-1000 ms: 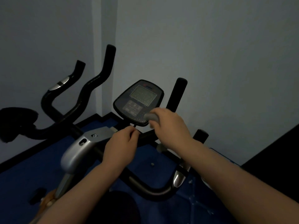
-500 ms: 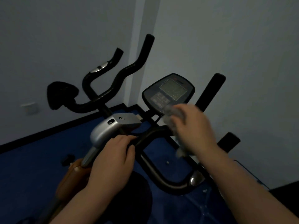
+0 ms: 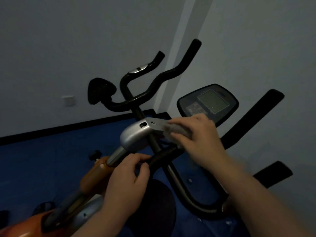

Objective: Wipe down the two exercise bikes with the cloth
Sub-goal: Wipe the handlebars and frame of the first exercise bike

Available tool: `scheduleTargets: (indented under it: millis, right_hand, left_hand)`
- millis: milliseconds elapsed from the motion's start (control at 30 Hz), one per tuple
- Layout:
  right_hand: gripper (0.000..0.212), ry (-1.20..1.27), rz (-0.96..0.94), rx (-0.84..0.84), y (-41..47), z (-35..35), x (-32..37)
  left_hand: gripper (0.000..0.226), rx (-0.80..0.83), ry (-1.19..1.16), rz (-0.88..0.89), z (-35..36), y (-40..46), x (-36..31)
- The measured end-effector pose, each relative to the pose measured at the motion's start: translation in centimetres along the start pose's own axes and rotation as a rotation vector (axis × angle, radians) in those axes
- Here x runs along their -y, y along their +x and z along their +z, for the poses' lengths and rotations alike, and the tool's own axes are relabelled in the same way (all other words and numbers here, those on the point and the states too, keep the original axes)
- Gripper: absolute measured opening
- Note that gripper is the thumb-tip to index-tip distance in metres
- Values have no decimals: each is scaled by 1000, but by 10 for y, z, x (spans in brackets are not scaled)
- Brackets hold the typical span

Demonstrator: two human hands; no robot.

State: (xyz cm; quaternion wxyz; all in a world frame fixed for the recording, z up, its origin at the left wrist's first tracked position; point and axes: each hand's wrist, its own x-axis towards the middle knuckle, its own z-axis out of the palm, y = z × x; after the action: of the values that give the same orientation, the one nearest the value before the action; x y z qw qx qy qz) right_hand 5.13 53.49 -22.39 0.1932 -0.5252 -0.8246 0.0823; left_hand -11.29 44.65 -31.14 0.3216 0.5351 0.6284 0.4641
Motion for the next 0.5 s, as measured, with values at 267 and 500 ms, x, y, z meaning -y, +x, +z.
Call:
scheduleTargets:
  millis: [267, 500]
  right_hand:
    - [20, -16, -101, 351, 23, 21, 11]
    - [22, 47, 60, 235, 19, 26, 17]
  left_hand:
    - [20, -29, -18, 26, 3, 1, 3]
    - [21, 19, -39, 38, 2, 1, 6]
